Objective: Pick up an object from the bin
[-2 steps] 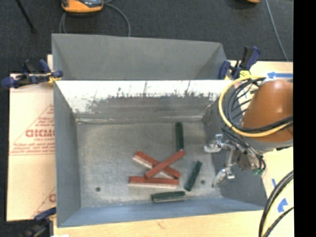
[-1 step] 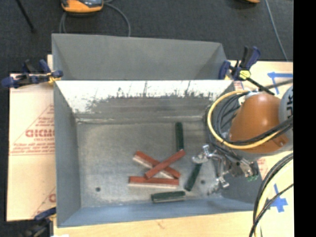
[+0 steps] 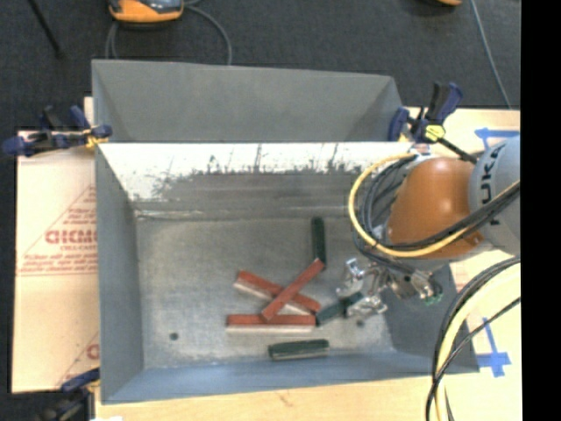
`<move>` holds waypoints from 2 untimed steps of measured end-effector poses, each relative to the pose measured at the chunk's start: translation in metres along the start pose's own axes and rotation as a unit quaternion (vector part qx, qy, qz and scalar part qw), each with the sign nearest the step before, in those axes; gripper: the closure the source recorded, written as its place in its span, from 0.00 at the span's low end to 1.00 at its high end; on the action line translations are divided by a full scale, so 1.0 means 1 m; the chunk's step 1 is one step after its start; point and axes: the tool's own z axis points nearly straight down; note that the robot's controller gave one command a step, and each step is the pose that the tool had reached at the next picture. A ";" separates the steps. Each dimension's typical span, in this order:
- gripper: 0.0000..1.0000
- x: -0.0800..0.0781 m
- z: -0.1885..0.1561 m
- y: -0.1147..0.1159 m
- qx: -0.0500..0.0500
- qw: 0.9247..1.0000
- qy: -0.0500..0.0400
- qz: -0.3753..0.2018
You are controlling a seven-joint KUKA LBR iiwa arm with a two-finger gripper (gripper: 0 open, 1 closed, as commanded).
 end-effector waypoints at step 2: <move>1.00 -0.018 -0.197 0.011 -0.003 1.000 -0.001 0.018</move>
Offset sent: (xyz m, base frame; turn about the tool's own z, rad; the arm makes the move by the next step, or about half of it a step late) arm 0.0187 0.0294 0.3004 0.0538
